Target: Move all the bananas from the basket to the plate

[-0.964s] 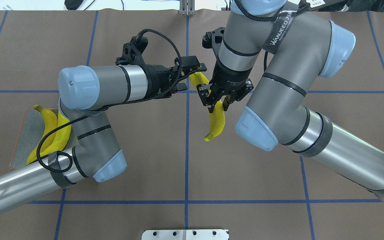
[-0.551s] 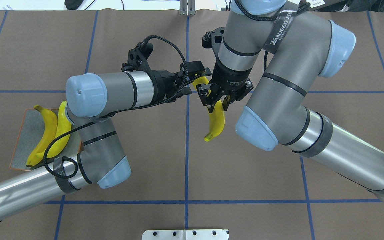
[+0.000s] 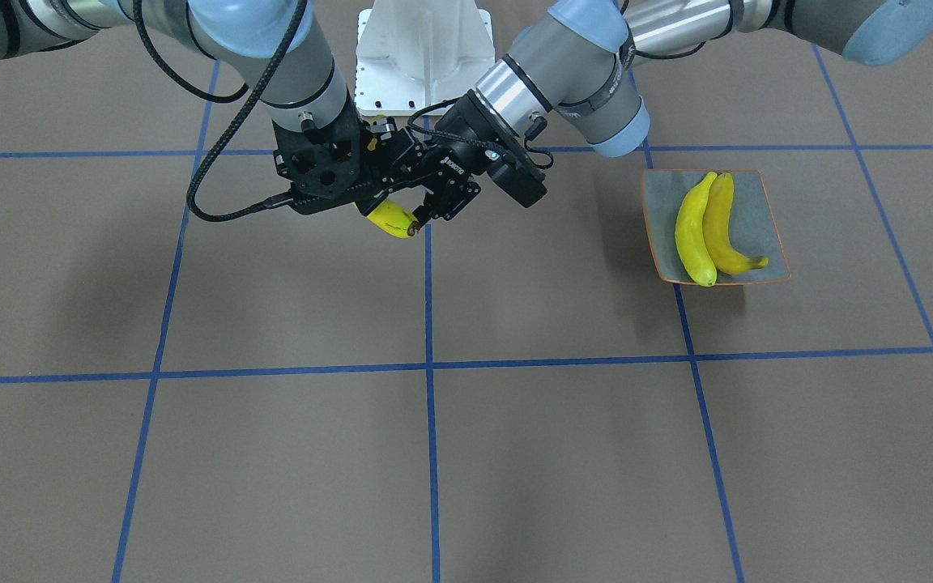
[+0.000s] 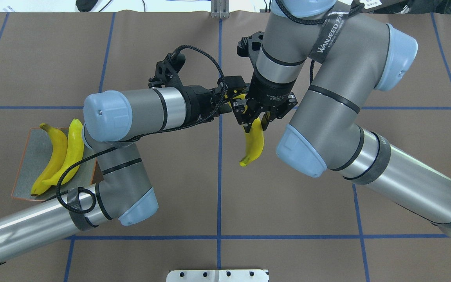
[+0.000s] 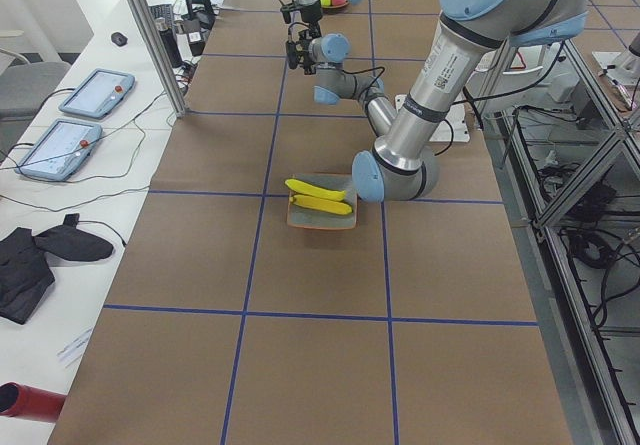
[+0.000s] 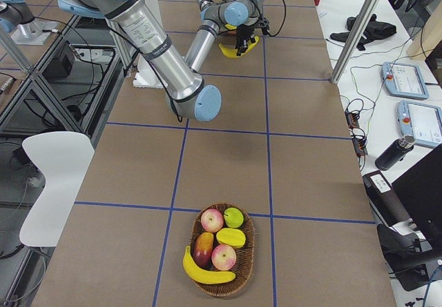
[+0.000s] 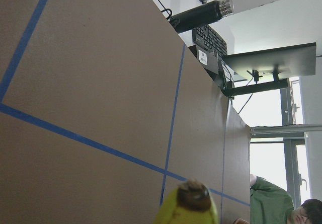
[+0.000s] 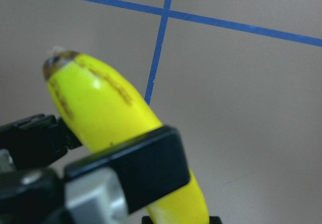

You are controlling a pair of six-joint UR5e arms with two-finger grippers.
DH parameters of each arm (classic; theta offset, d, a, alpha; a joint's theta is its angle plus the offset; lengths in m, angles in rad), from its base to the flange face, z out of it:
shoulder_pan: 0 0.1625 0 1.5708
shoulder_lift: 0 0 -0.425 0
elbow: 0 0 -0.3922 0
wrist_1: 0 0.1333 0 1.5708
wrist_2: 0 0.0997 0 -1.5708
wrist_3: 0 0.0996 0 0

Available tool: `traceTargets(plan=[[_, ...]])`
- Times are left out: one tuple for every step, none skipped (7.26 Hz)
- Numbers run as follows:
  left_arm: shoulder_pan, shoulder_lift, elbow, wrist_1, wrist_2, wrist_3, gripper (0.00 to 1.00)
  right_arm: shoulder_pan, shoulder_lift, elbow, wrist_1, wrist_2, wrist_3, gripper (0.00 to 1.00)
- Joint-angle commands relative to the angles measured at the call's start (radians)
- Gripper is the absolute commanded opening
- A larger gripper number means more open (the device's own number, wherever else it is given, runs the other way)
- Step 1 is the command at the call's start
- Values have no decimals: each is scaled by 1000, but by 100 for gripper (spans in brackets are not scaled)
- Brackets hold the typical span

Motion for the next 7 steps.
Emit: traceTargets(plan=[[1, -5, 5, 1, 1, 0, 76, 0, 0, 1, 0, 0, 0, 0], [1, -5, 9, 1, 1, 0, 74, 0, 0, 2, 0, 0, -2, 0], [1, -5, 10, 1, 1, 0, 70, 0, 0, 2, -2, 0, 0, 0], [1, -5, 10, 1, 1, 0, 64, 0, 0, 2, 0, 0, 0, 0], [1, -6, 10, 1, 1, 0, 55, 0, 0, 2, 0, 0, -2, 0], [1, -8, 10, 1, 1, -2, 30, 0, 0, 2, 0, 2, 0, 0], [1, -9, 8, 2, 1, -18, 0, 0, 0, 4, 0, 6, -2, 0]])
